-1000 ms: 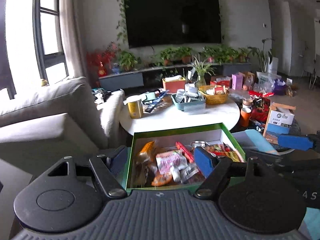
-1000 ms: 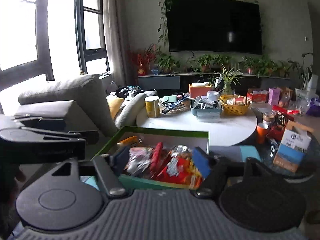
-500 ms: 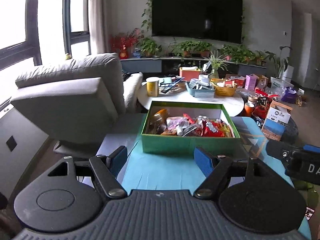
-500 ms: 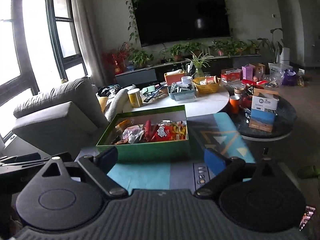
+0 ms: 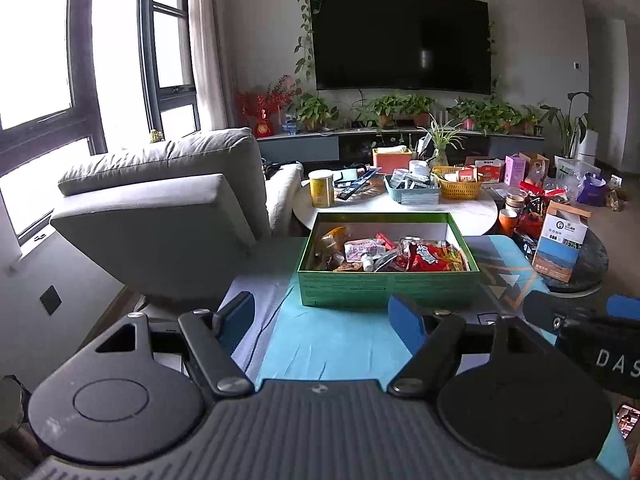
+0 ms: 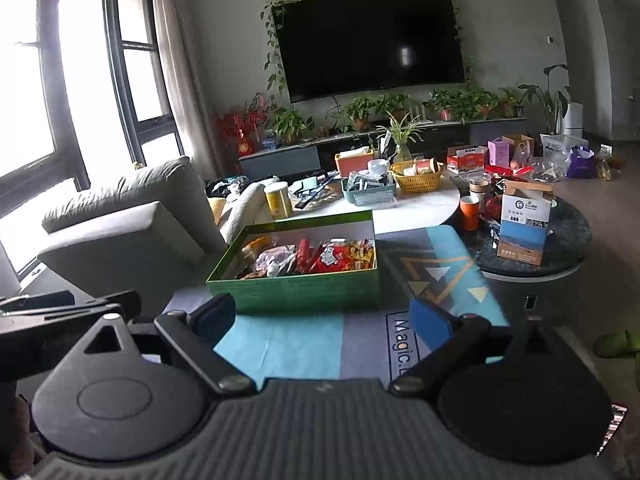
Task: Organize snacks
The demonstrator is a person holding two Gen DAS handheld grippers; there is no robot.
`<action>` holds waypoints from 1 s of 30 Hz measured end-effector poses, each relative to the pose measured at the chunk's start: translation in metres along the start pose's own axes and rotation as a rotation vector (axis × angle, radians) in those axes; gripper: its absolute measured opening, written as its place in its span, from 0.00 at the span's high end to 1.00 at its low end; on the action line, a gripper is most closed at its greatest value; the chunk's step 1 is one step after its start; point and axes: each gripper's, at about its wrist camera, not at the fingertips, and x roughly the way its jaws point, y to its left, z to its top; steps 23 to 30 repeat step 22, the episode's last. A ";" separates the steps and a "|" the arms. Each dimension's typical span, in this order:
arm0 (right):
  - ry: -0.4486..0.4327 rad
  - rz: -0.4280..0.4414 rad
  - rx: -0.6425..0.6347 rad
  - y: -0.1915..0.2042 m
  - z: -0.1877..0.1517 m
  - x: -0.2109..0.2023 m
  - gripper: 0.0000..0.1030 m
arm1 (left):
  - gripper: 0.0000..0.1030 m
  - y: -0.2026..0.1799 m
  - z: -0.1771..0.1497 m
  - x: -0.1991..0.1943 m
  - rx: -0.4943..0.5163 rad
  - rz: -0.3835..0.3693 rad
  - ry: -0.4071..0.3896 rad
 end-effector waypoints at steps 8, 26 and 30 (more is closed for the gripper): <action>-0.005 -0.004 -0.018 0.003 -0.001 0.003 0.41 | 0.30 -0.004 -0.001 0.002 0.004 -0.015 0.018; 0.003 0.001 -0.026 0.008 -0.001 0.007 0.41 | 0.31 -0.002 -0.003 0.008 -0.006 -0.033 0.035; 0.003 0.001 -0.026 0.008 -0.001 0.007 0.41 | 0.31 -0.002 -0.003 0.008 -0.006 -0.033 0.035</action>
